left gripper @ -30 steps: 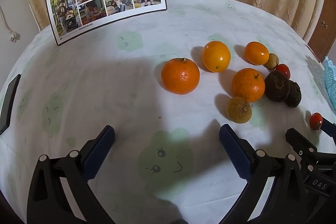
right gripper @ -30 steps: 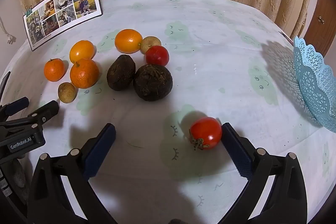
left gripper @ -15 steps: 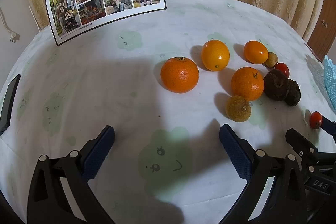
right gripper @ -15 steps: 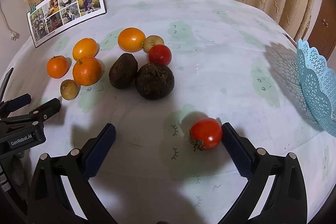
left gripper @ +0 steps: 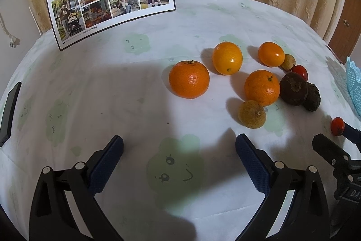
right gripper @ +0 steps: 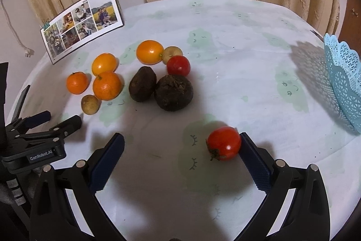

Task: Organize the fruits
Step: 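Move both tools toward the fruit, right tool approaching the red tomato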

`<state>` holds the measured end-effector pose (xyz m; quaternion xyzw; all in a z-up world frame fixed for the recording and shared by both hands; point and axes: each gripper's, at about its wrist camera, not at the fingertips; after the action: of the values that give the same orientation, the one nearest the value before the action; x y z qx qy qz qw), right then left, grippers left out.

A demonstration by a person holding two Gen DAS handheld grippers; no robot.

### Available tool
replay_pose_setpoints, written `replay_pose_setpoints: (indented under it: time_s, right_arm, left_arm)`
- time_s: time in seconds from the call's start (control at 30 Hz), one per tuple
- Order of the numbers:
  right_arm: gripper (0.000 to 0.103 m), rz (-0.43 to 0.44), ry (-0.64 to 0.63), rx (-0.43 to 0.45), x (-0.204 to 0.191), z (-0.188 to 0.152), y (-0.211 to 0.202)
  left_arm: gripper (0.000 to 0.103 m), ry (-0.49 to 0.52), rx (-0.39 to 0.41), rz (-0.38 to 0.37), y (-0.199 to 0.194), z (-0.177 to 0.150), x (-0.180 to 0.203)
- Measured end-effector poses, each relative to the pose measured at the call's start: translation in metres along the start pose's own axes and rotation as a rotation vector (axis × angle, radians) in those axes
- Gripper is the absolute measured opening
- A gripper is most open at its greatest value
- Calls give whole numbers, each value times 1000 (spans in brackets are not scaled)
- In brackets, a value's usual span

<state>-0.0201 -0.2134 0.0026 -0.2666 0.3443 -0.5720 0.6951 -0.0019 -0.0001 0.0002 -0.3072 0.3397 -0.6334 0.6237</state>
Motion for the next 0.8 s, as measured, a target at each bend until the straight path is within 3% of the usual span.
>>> replay_pose_setpoints:
  time_s: [0.8]
  right_arm:
    - [101,-10,35,28,5,-6,-8]
  left_arm:
    - [98,49,13,-46,-9,-2,10]
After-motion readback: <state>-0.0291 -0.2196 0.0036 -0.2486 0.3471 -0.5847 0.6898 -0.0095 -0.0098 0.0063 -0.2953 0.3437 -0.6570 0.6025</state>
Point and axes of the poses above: each gripper's, at about its wrist camera, not at the fingertips, and y roughly the way its jaws point, x to its right, z to its top, and after that the axes turned 1 degree about z, right-handed
